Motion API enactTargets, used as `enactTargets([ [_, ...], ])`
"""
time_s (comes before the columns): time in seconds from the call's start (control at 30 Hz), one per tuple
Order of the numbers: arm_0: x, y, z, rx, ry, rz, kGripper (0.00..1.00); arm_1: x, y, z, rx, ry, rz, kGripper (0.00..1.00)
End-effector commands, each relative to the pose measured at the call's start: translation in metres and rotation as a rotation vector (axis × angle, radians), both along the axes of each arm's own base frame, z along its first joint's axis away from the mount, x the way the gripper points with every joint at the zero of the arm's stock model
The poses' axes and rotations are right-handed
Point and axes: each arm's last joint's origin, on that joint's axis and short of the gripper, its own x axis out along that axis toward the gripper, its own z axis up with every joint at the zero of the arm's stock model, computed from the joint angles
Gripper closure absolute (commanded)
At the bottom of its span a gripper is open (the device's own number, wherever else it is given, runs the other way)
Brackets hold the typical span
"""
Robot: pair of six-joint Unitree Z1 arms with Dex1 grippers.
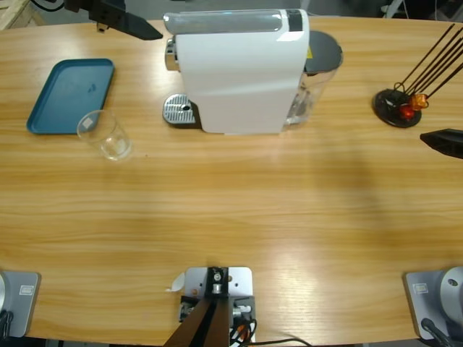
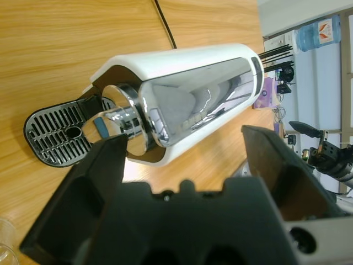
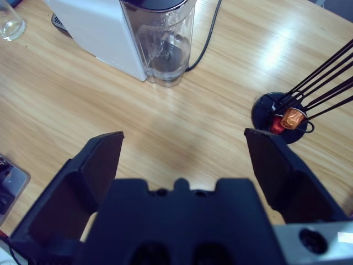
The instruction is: Pour coffee
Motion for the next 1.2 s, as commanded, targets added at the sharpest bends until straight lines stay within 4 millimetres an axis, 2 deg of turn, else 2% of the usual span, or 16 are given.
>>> enactTargets([
  [0.03,0.019,0.004,-0.022,0.029,0.045,0.040,0.475,0.008,0.003,-0.005,-0.022,0.028,-0.010,0.000],
  [0.1,0.022,0.006,-0.023,0.030,0.049,0.050,0.499,0.007,0.003,-0.005,-0.021,0.027,-0.009,0.000],
  [0.17,0.024,0.008,-0.024,0.033,0.050,0.055,0.589,0.007,0.003,-0.004,-0.019,0.024,-0.009,0.000],
  [0.23,0.026,0.007,-0.028,0.042,0.054,0.058,0.731,0.007,0.003,-0.004,-0.019,0.024,-0.009,0.000],
  [0.3,0.027,0.006,-0.031,0.047,0.062,0.057,0.751,0.007,0.003,-0.004,-0.019,0.024,-0.010,0.000],
  [0.33,0.027,0.006,-0.032,0.048,0.063,0.056,0.842,0.007,0.003,-0.004,-0.019,0.024,-0.010,0.000],
  [0.4,0.027,0.007,-0.033,0.049,0.065,0.056,0.918,0.007,0.003,-0.004,-0.019,0.023,-0.010,0.000],
  [0.43,0.027,0.007,-0.032,0.048,0.064,0.056,0.990,0.007,0.003,-0.004,-0.019,0.023,-0.010,0.000],
  [0.63,0.023,0.008,-0.024,0.070,0.022,0.075,1.000,0.007,0.003,-0.004,-0.020,0.025,-0.011,0.000],
  [0.77,0.017,0.002,-0.020,0.104,-0.042,0.039,1.000,0.007,0.003,-0.005,-0.021,0.026,-0.011,0.000],
  [1.07,0.015,-0.003,-0.024,0.040,0.002,-0.045,1.000,0.007,0.003,-0.005,-0.021,0.026,-0.012,0.000],
  [1.1,0.015,-0.002,-0.023,0.036,0.001,-0.044,0.882,0.007,0.003,-0.005,-0.021,0.026,-0.012,0.000],
  [1.13,0.015,0.001,-0.021,0.034,-0.003,-0.039,0.384,0.007,0.003,-0.005,-0.021,0.027,-0.011,0.000],
  [1.17,0.014,0.004,-0.017,0.032,-0.012,-0.030,0.116,0.007,0.003,-0.005,-0.020,0.026,-0.012,0.000],
  [1.2,0.013,0.009,-0.012,0.033,-0.026,-0.013,0.019,0.007,0.003,-0.005,-0.021,0.026,-0.012,0.000],
])
